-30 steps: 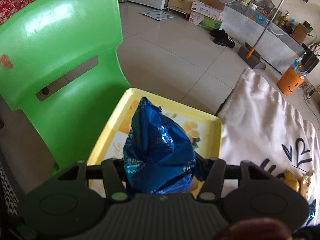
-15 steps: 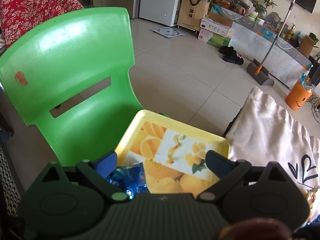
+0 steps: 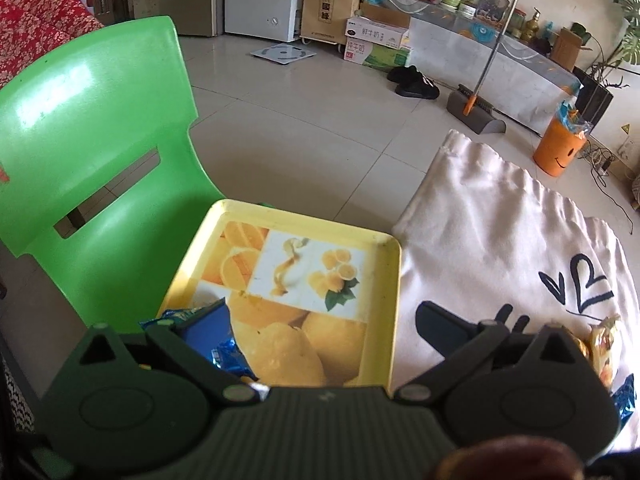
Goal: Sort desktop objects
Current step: 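Carry both items to the yellow tray and release them there, then move both grippers back to the pile on the cloth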
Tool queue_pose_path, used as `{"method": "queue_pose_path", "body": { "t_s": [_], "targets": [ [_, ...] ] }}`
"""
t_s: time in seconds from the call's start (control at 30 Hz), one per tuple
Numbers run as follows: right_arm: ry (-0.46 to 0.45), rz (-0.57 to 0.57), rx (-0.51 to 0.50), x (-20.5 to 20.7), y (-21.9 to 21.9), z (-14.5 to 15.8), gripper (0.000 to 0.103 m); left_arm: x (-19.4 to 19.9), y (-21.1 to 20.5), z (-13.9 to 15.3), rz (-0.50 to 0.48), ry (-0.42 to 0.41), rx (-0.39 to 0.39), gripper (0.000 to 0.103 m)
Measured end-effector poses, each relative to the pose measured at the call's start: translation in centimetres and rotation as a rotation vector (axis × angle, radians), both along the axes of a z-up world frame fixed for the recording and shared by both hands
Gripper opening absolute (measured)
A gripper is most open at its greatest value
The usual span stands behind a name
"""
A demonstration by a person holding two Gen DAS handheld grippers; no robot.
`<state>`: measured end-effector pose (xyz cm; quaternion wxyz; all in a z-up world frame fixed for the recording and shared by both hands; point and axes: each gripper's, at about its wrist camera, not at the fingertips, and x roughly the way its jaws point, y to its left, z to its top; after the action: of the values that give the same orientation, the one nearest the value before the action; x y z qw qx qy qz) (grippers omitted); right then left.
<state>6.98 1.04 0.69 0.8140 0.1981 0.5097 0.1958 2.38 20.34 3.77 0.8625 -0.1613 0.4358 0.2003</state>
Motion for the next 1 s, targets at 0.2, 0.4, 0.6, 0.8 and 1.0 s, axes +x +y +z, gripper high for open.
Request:
{"method": "queue_pose_path", "body": {
  "t_s": [0.2, 0.4, 0.6, 0.8, 1.0],
  "targets": [
    [0.045, -0.065, -0.037, 0.7, -2.4, -0.5, 0.073, 0.3, -1.8, -0.4, -0.054, 0.019, 0.002, 0.102],
    [0.16, -0.132, -0.056, 1.1, -3.8, -3.0, 0.073, 0.4, -2.9, -0.8, -0.09, 0.033, 0.004, 0.102],
    [0.169, -0.137, -0.101, 1.3, -3.3, -4.6, 0.073, 0.4, -3.4, -0.9, -0.113, 0.039, -0.003, 0.102],
    [0.147, -0.139, -0.141, 1.6, -2.6, -5.5, 0.073, 0.8, -3.5, -1.3, -0.13, 0.056, -0.031, 0.102],
    [0.151, -0.147, -0.135, 2.1, -1.6, -6.6, 0.073, 1.2, -4.6, -2.0, -0.205, 0.084, -0.081, 0.102]
  ]
}}
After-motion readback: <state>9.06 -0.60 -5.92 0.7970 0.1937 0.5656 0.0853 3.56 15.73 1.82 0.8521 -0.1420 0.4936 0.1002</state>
